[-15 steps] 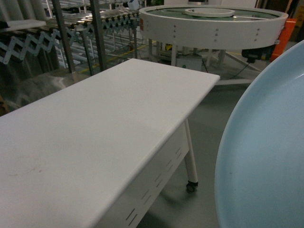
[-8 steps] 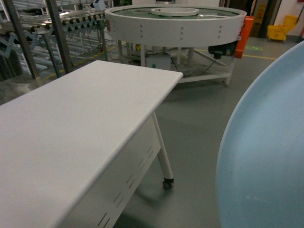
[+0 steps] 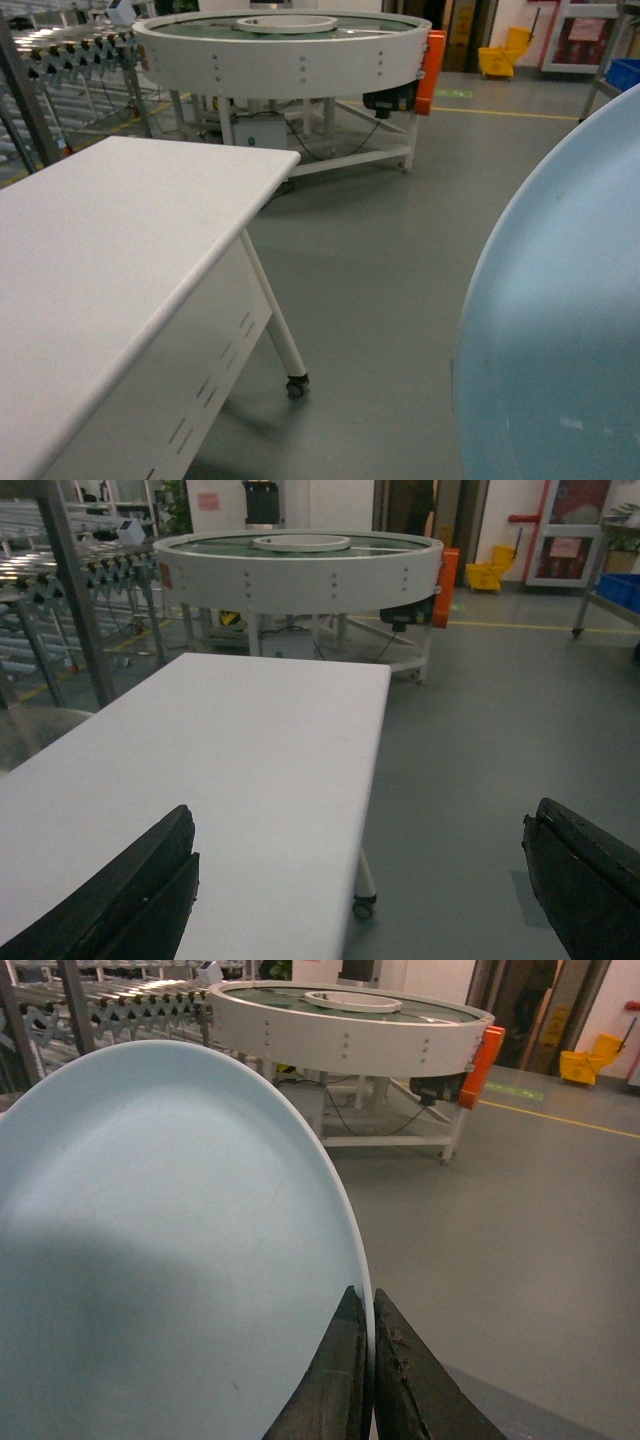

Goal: Place blue tray on left shelf second layer neatly

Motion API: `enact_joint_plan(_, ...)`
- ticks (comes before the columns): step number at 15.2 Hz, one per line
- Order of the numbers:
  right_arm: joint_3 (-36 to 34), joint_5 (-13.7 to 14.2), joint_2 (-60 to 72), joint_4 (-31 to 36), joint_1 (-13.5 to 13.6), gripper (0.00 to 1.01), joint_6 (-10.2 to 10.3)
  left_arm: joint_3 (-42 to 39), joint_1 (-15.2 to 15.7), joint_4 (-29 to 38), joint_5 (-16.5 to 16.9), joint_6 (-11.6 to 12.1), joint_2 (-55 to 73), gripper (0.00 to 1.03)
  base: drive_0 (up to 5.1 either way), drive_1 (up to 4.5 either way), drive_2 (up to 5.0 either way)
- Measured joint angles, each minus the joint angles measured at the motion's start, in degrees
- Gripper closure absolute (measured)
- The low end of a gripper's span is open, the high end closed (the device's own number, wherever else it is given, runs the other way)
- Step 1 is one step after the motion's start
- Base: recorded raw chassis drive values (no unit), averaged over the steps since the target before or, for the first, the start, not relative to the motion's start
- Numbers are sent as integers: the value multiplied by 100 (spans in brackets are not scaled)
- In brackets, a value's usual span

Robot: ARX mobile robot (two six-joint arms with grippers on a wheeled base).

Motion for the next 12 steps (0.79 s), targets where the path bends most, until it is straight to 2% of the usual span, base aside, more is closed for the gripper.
enact_joint_plan(5, 0, 0, 0, -2, 0, 99, 0, 0, 0, 0, -2, -2, 0, 5, -157, -124, -189)
enact_joint_plan(8, 0, -2, -11, 2, 0, 99, 0, 0, 0, 0, 0, 0, 0, 5, -158, 131, -448)
enact_joint_plan(12, 0, -2, -11, -9, 0, 99, 0, 0, 0, 2, 0, -2, 0, 5, -172, 258, -602)
